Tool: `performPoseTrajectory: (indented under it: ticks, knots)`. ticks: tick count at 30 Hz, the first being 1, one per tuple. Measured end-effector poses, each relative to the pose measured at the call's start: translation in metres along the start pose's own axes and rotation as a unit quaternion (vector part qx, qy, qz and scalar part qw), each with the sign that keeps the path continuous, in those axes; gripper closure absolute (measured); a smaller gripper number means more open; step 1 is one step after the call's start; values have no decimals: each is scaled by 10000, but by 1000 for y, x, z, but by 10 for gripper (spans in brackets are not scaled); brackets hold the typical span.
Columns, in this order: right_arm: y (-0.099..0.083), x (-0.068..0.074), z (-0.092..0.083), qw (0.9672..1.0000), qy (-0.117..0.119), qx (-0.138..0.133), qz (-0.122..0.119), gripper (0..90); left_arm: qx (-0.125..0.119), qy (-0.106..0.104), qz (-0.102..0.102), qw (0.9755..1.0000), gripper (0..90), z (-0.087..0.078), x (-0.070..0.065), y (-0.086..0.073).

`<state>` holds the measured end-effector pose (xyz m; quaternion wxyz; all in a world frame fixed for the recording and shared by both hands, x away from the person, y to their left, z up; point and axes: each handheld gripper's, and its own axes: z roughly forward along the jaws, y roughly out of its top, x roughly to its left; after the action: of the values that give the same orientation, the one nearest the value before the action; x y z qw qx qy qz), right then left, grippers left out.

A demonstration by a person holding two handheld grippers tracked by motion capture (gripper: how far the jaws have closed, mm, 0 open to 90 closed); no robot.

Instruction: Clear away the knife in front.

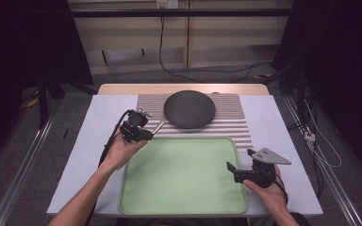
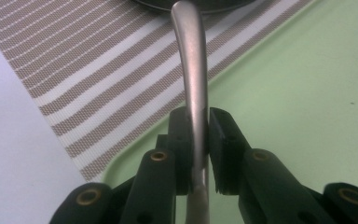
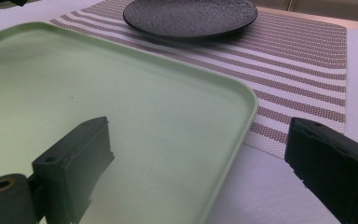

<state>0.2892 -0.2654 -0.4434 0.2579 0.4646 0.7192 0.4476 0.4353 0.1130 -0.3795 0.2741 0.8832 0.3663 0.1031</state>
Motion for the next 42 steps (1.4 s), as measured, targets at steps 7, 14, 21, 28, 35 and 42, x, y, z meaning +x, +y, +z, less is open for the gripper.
performPoseTrajectory:
  ticks: [7,14,21,28,35,42]
  knots:
    - [0,0,0,10000,8,4,1,69,47,12,21,10000,801,0,-12,-6]
    - [0,1,0,10000,3,9,-16,68,144,-11,64,9999,801,0,-24,-17]
    - [0,1,1,10000,16,10,-35,68,220,-29,-32,9997,801,4,-33,-24]
    - [0,1,0,10000,34,13,-38,68,346,-6,-1,9994,801,12,-38,-29]
    - [0,1,1,10000,37,29,-50,68,474,-38,-28,9989,801,27,-42,-34]
    - [0,1,1,10000,51,26,-68,69,524,-77,-52,9986,800,33,-45,-33]
